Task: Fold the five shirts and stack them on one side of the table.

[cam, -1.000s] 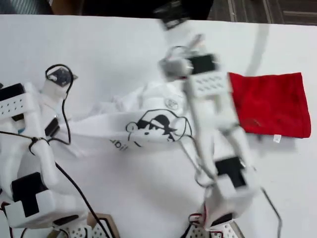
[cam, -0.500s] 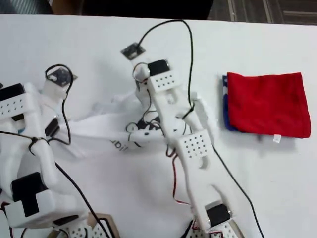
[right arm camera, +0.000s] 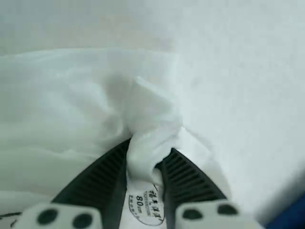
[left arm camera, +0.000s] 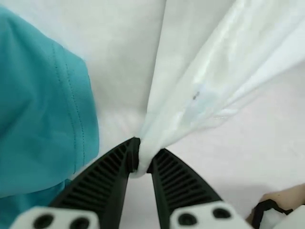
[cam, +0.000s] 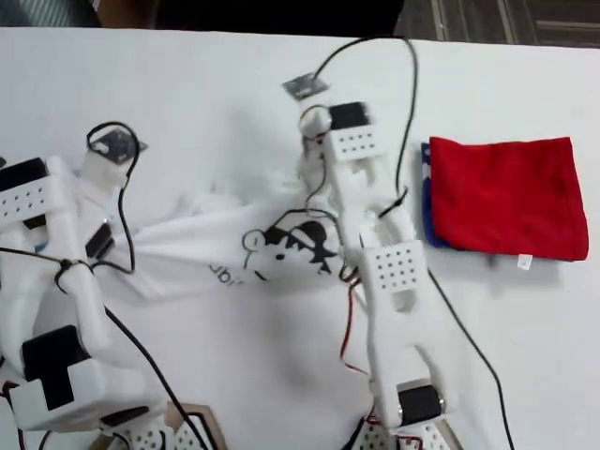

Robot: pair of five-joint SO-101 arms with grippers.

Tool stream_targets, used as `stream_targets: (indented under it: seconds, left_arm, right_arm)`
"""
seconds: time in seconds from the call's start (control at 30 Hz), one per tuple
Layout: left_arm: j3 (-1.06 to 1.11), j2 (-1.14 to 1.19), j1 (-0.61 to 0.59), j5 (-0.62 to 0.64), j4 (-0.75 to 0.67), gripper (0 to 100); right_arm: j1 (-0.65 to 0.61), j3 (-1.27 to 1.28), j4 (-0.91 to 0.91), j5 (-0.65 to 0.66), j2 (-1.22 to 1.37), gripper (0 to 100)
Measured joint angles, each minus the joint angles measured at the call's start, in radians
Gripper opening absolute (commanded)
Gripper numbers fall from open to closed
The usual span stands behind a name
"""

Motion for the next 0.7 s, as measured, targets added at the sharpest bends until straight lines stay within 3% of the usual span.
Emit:
stream_targets:
  seconds: [0.27,0.57,0.7]
  left_arm:
    - [0.000,0.000,0.000,0.000,0.000,3]
    - [0.000,0.000,0.000,0.000,0.000,3]
    - [0.000,0.000,0.002,0.000,0.000,3]
  right_arm:
    - [0.002,0.675,-0.052,0.011,-0.519,2.2]
    - [-0.046,1.763,-0.565,0.126,-1.261,2.6]
    - [-0.049,2.088,-0.669,0.189,-1.442,14.4]
